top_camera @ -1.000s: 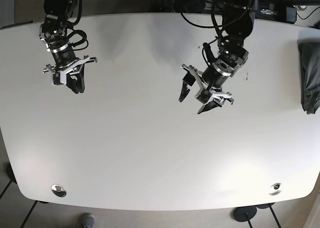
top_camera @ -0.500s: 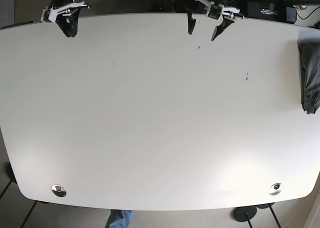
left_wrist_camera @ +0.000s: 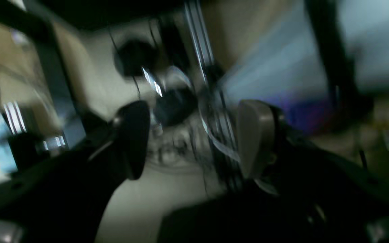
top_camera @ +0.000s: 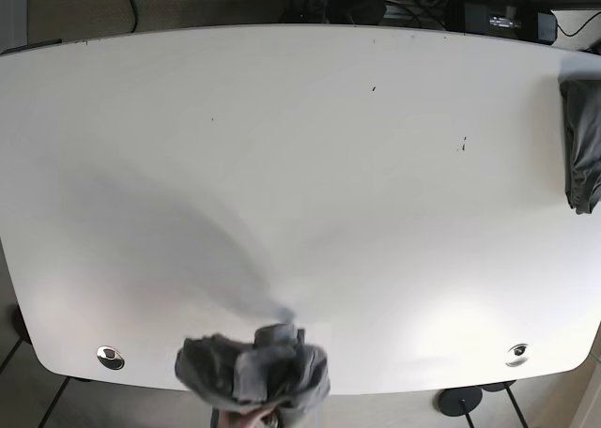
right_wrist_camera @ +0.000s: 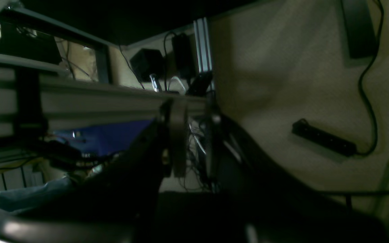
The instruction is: Fold the T-shirt properly
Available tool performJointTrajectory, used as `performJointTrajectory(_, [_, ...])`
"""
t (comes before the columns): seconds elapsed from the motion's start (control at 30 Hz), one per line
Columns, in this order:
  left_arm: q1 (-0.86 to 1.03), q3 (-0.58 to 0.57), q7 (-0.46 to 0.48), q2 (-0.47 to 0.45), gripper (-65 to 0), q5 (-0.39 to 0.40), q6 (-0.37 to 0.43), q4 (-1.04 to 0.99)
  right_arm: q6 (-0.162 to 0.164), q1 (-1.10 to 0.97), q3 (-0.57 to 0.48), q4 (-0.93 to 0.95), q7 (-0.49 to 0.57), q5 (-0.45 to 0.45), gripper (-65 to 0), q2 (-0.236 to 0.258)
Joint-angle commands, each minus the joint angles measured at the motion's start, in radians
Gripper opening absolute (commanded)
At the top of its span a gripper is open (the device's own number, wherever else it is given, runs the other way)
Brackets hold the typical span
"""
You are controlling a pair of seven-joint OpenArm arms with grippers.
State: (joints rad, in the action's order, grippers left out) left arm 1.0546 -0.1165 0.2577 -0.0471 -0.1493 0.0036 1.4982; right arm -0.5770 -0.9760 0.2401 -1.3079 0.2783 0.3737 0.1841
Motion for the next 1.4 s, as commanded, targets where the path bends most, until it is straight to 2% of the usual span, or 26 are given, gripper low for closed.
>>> performJointTrajectory(0.03, [0.046, -0.001, 0.015, 0.0, -28.5, 0.004, 0.0, 0.051, -0.011, -0.025, 0.005, -0.026, 0.016, 0.015, -57.2, 0.007])
performJointTrajectory(0.1, [0.079, -0.001, 0.015, -0.023, -28.5, 0.004, 0.0, 0.129, -0.008, -0.051, 0.011, -0.063, 0.016, 0.015, -57.2, 0.012])
performJointTrajectory(0.3, [0.145, -0.001, 0.015, -0.044, -28.5, 0.006, 0.0, 0.425, -0.008, -0.106, 0.129, -0.299, 0.016, 0.017, -57.2, 0.005])
performJointTrajectory(0.5, [0.074, -0.002, 0.018, -0.038, -28.5, 0.006, 0.0, 0.493, -0.008, 0.006, 0.156, -0.421, 0.009, 0.054, -56.4, 0.016])
performJointTrajectory(0.57, [0.028, -0.002, 0.015, -0.037, -28.1, 0.006, 0.0, 0.491, -0.008, 0.078, 0.149, -0.451, 0.002, 0.057, -56.3, 0.041])
performJointTrajectory(0.67, [-0.018, -0.004, 0.012, -0.037, -26.8, 0.004, 0.0, 0.491, -0.013, 0.22, 0.146, -0.496, -0.126, 0.057, -56.1, 0.056])
performJointTrajectory(0.77, [-0.035, -0.004, -0.033, -0.037, -20.1, 0.004, 0.0, 0.494, -0.015, 0.389, 0.146, -0.542, -0.334, 0.057, -56.0, 0.056])
performJointTrajectory(0.8, [-0.038, -0.004, -0.038, -0.037, -19.7, 0.004, 0.0, 0.493, -0.015, 0.443, 0.146, -0.551, -0.403, 0.057, -54.1, 0.055])
performJointTrajectory(0.83, [-0.046, -0.004, -0.039, -0.037, -19.3, 0.004, 0.0, 0.491, -0.015, 0.526, 0.144, -0.557, -0.495, 0.057, -47.6, 0.05])
performJointTrajectory(0.93, [-0.101, -0.002, -0.042, -0.037, -19.6, 0.003, 0.0, 0.486, -0.015, 0.694, 0.144, -0.553, -0.643, 0.057, -29.2, 0.048])
performJointTrajectory(0.97, [-0.133, -0.002, -0.074, -0.038, -19.7, 0.003, 0.0, 0.483, -0.015, 0.771, 0.13, -0.546, -0.703, 0.057, -21.7, 0.048])
performJointTrajectory(1.03, [-0.193, -0.001, -0.151, -0.041, -19.7, 0.003, 0.0, 0.486, -0.007, 0.899, 0.041, -0.493, -0.761, 0.055, -15.1, 0.058])
performJointTrajectory(1.13, [-0.254, -0.001, -0.208, -0.043, -19.9, 0.003, 0.0, 0.486, -0.005, 1.055, -0.071, -0.348, -0.77, 0.028, -14.7, 0.059])
performJointTrajectory(1.2, [-0.308, -0.001, -0.243, -0.044, -19.9, 0.003, 0.0, 0.48, -0.005, 1.187, -0.147, -0.184, -0.765, -0.089, -14.7, 0.033])
performJointTrajectory(1.27, [-0.35, 0.001, -0.275, -0.044, -19.9, 0.003, 0.0, 0.479, -0.013, 1.291, -0.164, -0.009, -0.753, -0.164, -14.7, -0.01])
performJointTrajectory(1.4, [-0.412, 0.041, -0.337, -0.044, -19.9, 0.003, -0.003, 0.479, -0.015, 1.397, -0.173, 0.333, -0.551, -0.21, -15.9, -0.028])
